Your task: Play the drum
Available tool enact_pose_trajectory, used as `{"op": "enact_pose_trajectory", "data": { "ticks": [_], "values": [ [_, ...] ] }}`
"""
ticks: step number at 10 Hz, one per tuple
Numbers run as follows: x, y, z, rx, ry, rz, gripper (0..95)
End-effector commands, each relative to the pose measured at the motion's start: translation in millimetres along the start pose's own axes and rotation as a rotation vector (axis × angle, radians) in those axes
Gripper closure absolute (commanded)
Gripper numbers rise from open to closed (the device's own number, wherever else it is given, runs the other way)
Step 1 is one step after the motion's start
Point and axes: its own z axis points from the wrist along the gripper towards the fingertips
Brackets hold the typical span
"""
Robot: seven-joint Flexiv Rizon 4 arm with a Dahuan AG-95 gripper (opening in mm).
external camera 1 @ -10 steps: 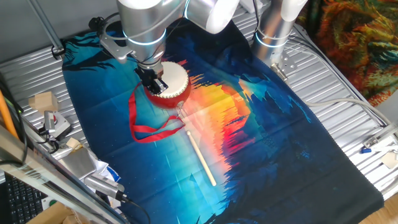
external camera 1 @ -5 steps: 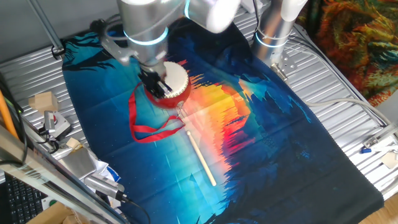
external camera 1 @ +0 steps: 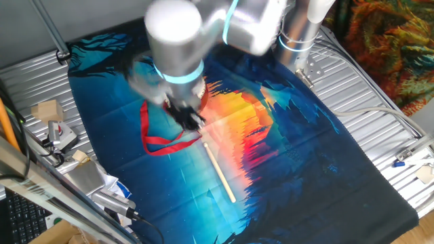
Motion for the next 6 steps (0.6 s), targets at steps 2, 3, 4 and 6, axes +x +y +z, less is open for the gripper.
{"op": "enact_pose_trajectory", "data": {
  "ticks": [2, 3, 4, 6],
  "values": [
    [-59.4, 110.4, 19.0, -0.012, 0.004, -0.184, 95.0],
    [-66.1, 134.5, 19.5, -0.012, 0.001, -0.286, 95.0],
    [-70.5, 155.7, 18.8, -0.013, -0.001, -0.358, 95.0],
    [-74.9, 183.8, 20.6, -0.007, -0.006, -0.488, 95.0]
  ]
}}
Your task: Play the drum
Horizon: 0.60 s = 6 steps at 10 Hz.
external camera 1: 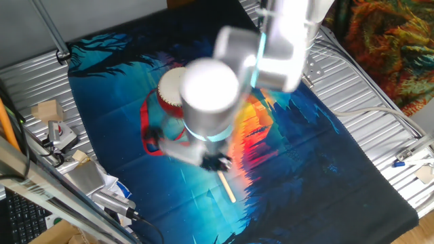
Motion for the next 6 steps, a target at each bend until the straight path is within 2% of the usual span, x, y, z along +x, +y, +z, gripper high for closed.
{"op": "enact_pose_trajectory", "data": {
  "ticks": [1, 2, 3, 5, 6],
  "values": [
    [-40.0, 80.8, 14.1, 0.022, -0.016, -0.406, 76.0],
    [-30.1, 85.3, 21.3, 0.055, -0.037, -0.508, 76.0],
    [-14.2, 87.6, 29.2, 0.094, -0.063, -0.583, 76.0],
    [25.2, 96.3, 48.2, 0.185, -0.108, -0.695, 76.0],
    [34.8, 98.8, 54.1, 0.200, -0.111, -0.719, 76.0]
  ]
}}
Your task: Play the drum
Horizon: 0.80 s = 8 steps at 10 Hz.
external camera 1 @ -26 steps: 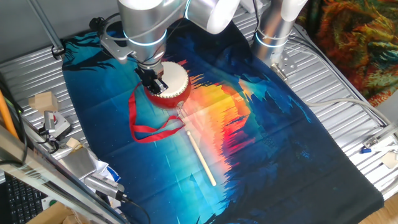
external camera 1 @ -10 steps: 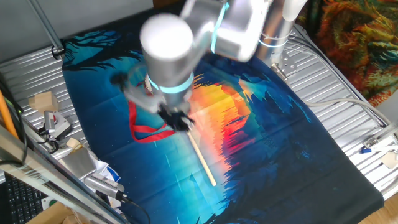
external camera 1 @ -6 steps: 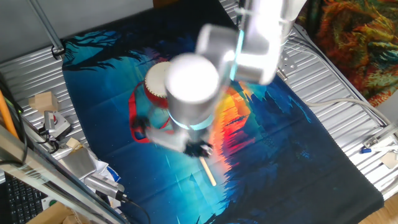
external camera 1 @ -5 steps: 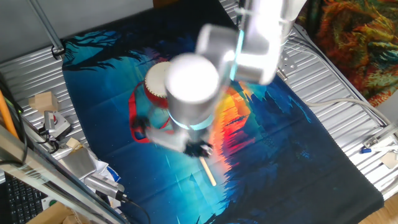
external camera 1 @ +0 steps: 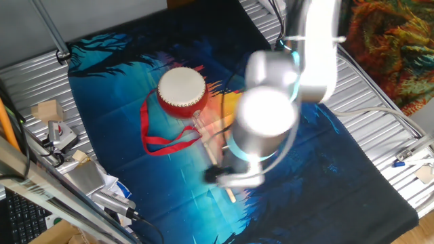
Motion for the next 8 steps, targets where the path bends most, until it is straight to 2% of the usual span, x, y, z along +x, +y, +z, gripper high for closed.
{"op": "enact_pose_trajectory", "data": {
  "ticks": [1, 2, 3, 5, 6, 7, 8],
  "values": [
    [23.4, 46.8, 26.6, 0.127, -0.034, -0.283, 76.0],
    [23.5, 46.5, 29.3, 0.129, -0.030, -0.294, 76.0],
    [23.8, 45.5, 35.2, 0.146, -0.032, -0.303, 76.0],
    [26.2, 41.6, 46.2, 0.165, -0.048, -0.292, 76.0],
    [27.6, 35.6, 46.3, 0.163, -0.046, -0.296, 76.0],
    [28.2, 24.6, 42.0, 0.142, -0.041, -0.299, 76.0],
    [27.6, 14.0, 37.6, 0.134, -0.038, -0.309, 76.0]
  ]
}}
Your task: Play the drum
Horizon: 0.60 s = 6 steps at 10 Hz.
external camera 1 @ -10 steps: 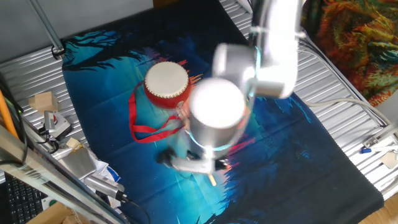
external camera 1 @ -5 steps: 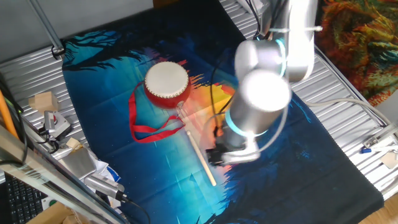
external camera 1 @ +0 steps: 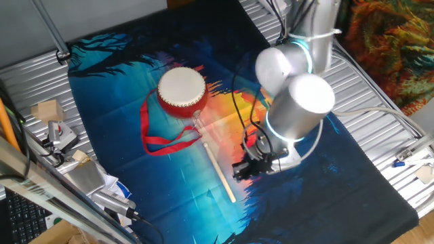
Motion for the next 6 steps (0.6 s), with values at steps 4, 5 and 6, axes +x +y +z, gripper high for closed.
{"op": "enact_pose_trajectory", "data": {
  "ticks": [4, 5, 6],
  "values": [
    [6.7, -51.4, -5.2, -0.077, 0.015, -0.037, 76.0],
    [7.9, -50.8, 4.1, -0.080, 0.010, -0.052, 76.0],
    [8.5, -50.5, 7.9, -0.080, 0.009, -0.053, 76.0]
  ]
}}
